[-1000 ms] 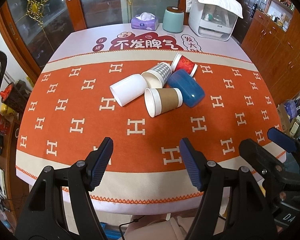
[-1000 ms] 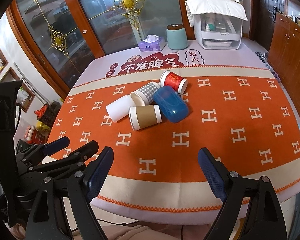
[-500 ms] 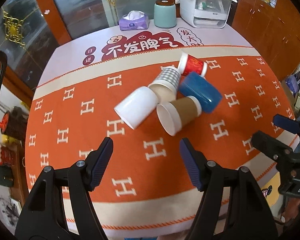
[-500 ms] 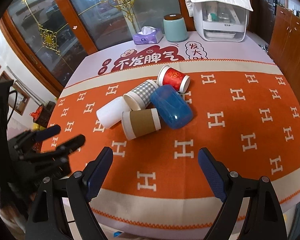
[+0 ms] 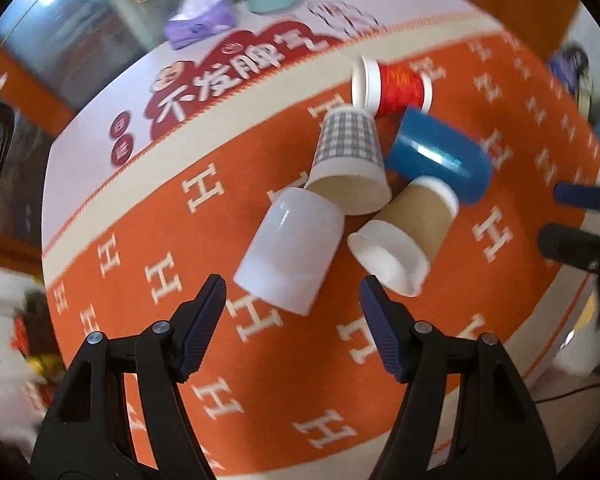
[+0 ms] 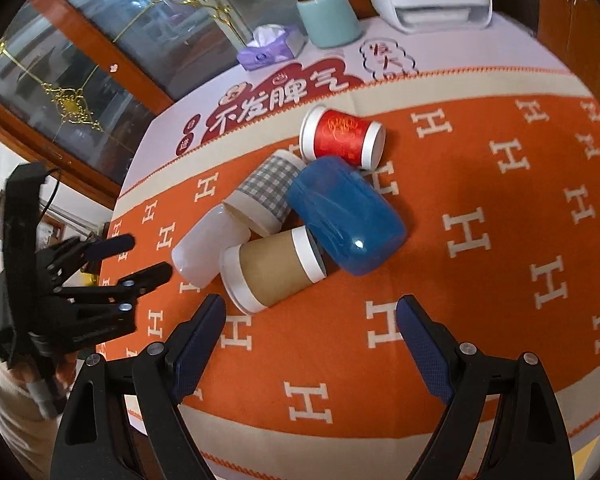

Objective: Flip cup upside down
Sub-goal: 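Move the left tool to the white cup lying on its side and close on it, then lift the white cup with the left tool and carry it toward the right tool, then close the right tool on the white cup while the left tool releases it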

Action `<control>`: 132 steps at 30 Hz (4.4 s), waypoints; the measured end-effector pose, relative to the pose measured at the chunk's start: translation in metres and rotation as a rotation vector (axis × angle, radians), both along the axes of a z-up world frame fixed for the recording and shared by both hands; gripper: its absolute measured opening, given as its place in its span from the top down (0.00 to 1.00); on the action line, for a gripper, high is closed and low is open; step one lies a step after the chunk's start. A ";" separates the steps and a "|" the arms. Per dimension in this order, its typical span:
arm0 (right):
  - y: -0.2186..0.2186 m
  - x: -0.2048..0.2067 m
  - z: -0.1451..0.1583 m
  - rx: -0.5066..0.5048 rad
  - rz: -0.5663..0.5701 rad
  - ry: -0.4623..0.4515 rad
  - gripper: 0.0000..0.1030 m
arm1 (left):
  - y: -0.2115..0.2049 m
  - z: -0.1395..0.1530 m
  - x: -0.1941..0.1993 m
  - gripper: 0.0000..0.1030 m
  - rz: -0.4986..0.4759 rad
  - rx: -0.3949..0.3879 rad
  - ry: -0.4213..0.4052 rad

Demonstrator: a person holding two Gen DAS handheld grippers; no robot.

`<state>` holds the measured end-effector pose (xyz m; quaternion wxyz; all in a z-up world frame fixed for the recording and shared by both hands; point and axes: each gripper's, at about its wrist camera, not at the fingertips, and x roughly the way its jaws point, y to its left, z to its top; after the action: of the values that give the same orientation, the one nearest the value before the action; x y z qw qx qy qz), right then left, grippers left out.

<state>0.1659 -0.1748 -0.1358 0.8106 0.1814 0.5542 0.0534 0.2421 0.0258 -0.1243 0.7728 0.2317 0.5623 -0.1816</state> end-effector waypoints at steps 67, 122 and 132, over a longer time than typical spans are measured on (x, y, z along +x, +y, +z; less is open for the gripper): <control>-0.081 -0.120 -0.059 0.022 -0.179 0.136 0.14 | -0.063 -0.090 -0.150 0.39 0.564 -0.337 0.364; 0.019 -0.068 -0.091 0.277 0.322 0.303 0.17 | 0.069 -0.051 -0.197 0.40 0.723 -0.310 0.150; 0.041 -0.036 -0.128 0.331 0.442 0.410 0.35 | 0.080 -0.060 -0.200 0.48 0.736 -0.303 0.137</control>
<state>0.1300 -0.1335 -0.2635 0.6106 0.1931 0.7154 0.2796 0.0423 0.1060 -0.1845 0.7723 -0.1145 0.6247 0.0113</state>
